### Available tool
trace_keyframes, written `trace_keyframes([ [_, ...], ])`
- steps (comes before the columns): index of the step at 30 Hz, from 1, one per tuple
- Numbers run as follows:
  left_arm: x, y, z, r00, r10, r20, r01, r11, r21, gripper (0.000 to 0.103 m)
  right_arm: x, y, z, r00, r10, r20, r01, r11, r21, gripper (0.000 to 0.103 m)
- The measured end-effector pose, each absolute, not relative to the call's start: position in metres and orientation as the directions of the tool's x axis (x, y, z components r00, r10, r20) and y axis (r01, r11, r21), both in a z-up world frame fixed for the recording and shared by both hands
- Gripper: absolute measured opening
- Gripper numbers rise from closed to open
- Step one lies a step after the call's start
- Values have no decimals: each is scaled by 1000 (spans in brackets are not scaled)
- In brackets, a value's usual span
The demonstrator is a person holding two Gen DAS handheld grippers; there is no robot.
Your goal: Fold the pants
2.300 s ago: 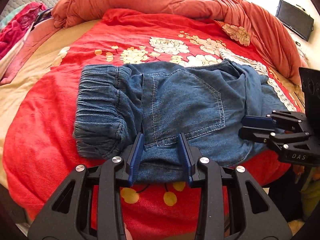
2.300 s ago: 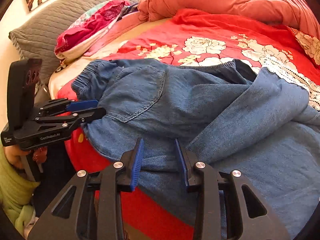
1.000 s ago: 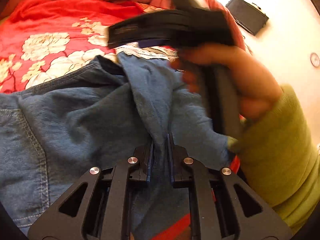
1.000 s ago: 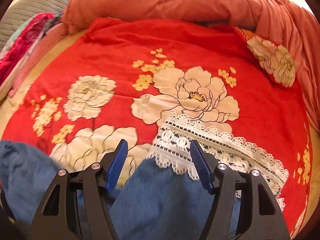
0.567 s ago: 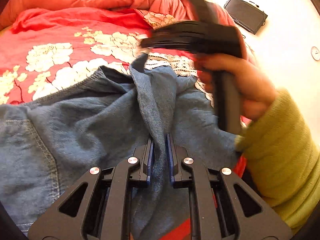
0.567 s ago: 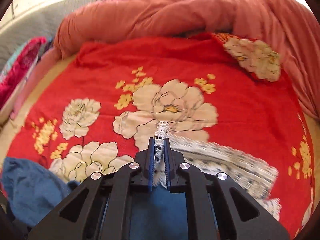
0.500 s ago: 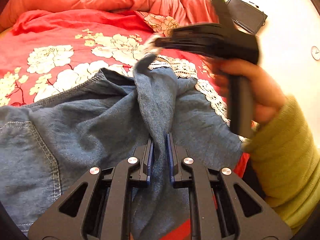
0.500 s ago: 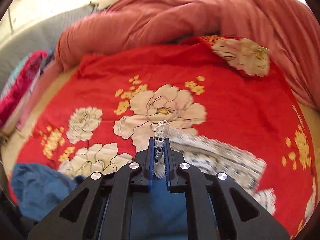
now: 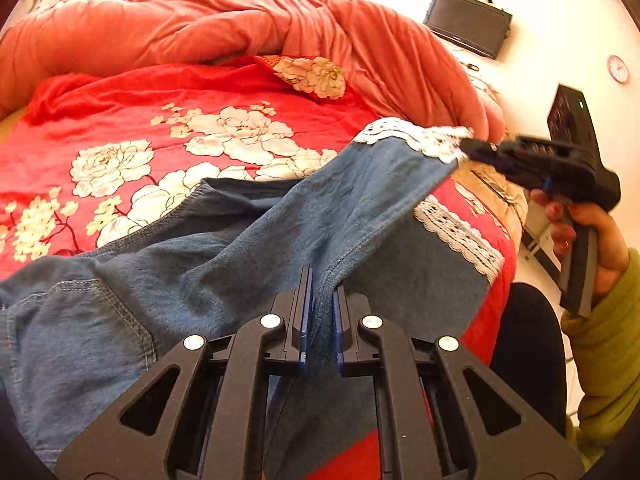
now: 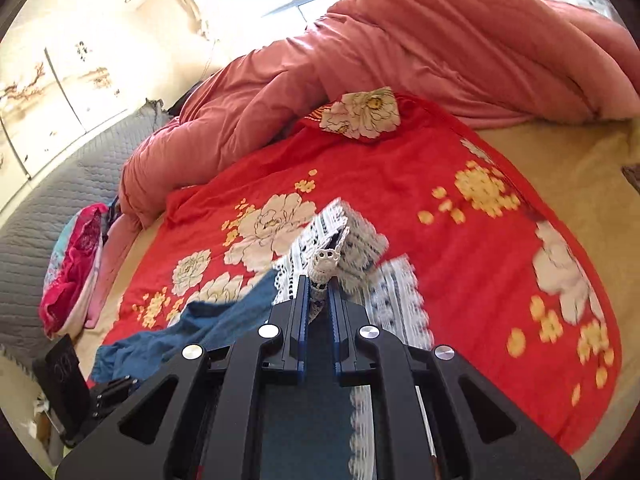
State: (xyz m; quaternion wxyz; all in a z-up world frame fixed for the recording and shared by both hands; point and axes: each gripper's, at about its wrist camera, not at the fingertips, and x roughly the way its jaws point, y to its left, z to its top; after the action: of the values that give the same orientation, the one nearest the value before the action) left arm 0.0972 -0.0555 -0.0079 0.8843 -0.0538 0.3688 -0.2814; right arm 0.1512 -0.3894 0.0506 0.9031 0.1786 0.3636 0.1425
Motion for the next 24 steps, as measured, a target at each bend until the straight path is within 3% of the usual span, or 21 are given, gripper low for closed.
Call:
trace_keyframes([
  [12,73,-61,-2,540,-562,-626,548,800,-245,3,79,-418,23,664,408,-626,-36,854,519,8],
  [24,55,-69,-7,541,-522,-659,561,808,-180,3,62,-419,6,615,402,-678,-15,866,500,8],
])
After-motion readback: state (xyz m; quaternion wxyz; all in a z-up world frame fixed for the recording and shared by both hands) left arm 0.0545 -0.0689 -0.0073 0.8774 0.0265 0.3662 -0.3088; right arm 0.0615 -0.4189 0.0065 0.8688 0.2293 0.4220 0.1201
